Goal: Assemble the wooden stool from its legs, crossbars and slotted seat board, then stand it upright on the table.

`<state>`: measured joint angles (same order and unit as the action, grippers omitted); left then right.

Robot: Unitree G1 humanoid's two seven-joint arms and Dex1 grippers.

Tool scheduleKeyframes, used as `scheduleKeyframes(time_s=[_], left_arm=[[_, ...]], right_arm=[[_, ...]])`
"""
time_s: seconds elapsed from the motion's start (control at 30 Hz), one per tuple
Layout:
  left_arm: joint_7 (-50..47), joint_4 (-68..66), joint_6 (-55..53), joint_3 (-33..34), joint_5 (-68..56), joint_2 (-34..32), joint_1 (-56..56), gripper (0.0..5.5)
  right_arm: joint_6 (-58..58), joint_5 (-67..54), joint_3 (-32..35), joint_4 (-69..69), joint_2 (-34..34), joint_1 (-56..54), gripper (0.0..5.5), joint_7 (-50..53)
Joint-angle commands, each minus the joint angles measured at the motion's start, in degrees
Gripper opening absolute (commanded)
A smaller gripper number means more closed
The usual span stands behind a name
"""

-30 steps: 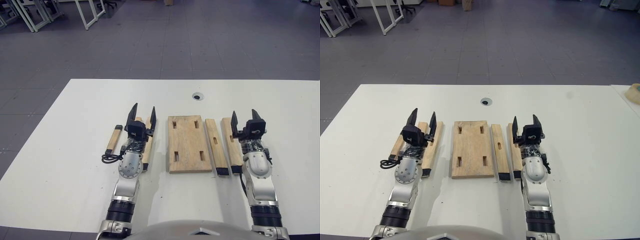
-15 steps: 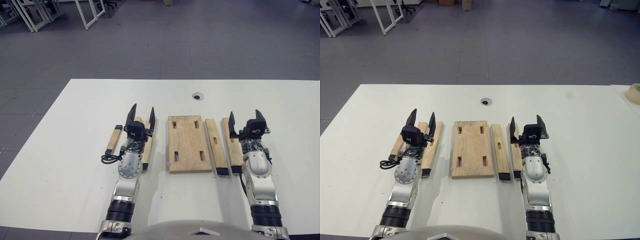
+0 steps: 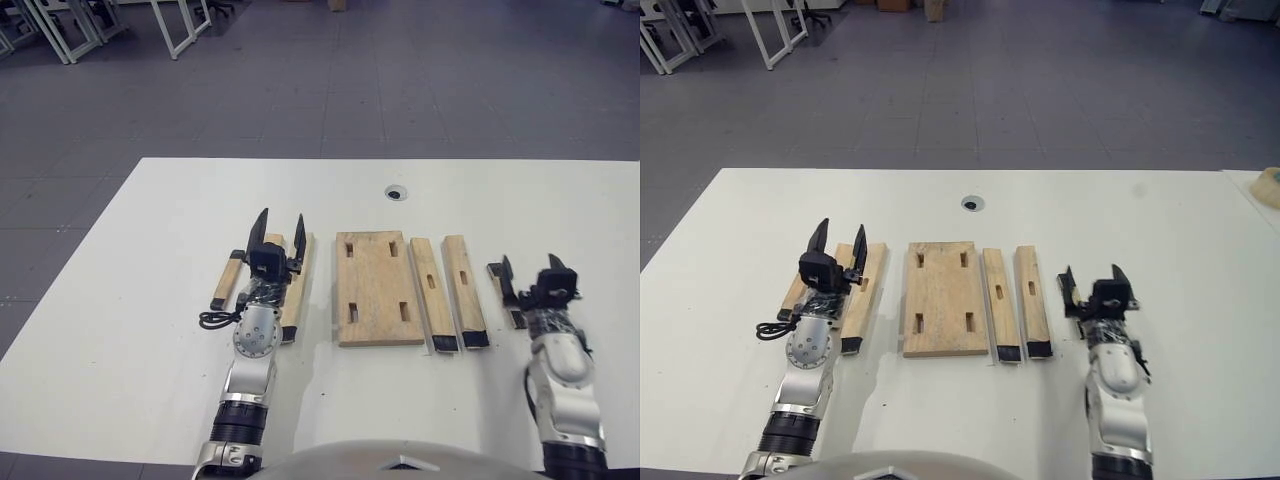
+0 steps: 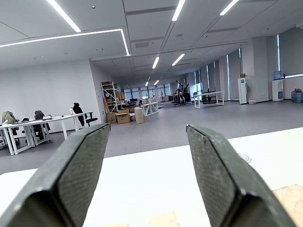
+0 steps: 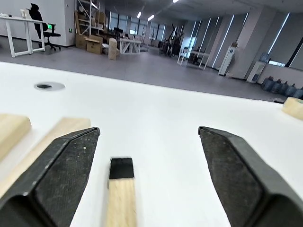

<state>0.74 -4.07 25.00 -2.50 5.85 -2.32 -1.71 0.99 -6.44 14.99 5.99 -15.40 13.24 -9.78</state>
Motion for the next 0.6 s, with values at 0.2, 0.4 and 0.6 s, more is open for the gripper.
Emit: scheduleKeyframes(time_s=[0.2,0.4,0.6], left_arm=[[-1.0,1.4,-1.3,0.1,0.4,0.8,-1.3,3.01],[-0.5,1.9,-1.7,0.1,0.2,0.5,-1.5,3.01],[-0.3,2.6,-2.1,0.1,0.1,0.4,-2.2,3.01]], right_arm=[[-5.5,-7.4,-0.8,-1.7,-2.7,5.5,3.83,-12.0],[-11.5,-9.4,0.2,-2.2,-3.9,6.5,3.83,-13.7],[-16.0,-10.0,-0.7,-0.2,-3.1,9.4,2.56,-13.0]])
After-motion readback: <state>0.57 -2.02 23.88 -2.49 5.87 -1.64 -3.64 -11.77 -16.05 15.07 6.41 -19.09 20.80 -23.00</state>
